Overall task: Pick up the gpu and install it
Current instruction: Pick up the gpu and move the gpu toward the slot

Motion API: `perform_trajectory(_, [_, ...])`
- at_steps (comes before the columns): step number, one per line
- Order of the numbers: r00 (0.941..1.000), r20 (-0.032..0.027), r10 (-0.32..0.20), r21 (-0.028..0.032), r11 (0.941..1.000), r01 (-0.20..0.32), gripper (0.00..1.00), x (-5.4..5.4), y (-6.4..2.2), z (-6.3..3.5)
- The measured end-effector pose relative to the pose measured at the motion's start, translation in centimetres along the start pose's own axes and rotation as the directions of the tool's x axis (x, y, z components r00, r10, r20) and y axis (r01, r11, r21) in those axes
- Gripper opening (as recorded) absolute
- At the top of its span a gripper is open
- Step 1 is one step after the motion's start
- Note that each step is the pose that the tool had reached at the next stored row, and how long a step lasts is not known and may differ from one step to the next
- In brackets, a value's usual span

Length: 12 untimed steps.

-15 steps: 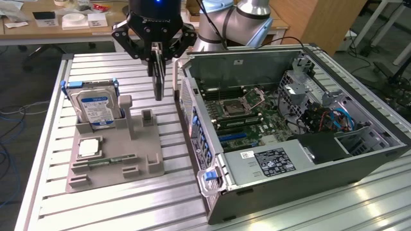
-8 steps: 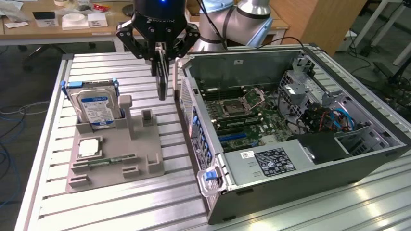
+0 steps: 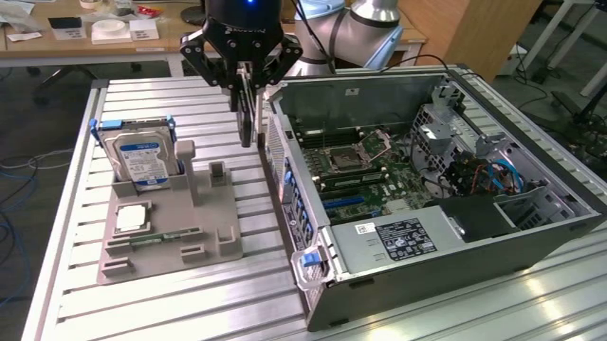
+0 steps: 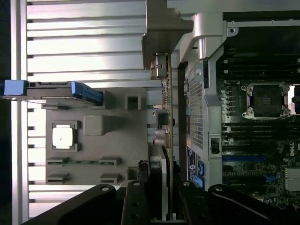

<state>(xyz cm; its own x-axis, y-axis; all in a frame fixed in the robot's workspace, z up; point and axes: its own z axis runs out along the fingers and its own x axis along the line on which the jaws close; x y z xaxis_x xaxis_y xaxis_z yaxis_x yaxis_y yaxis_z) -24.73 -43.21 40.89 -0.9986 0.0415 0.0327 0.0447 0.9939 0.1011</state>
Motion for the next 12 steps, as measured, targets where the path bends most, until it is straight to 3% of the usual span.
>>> perform_trajectory(12, [1.0000,0.0002,0.002,-0.0001,1.0000,-0.002,0.28,-1.1,0.05,-0.03])
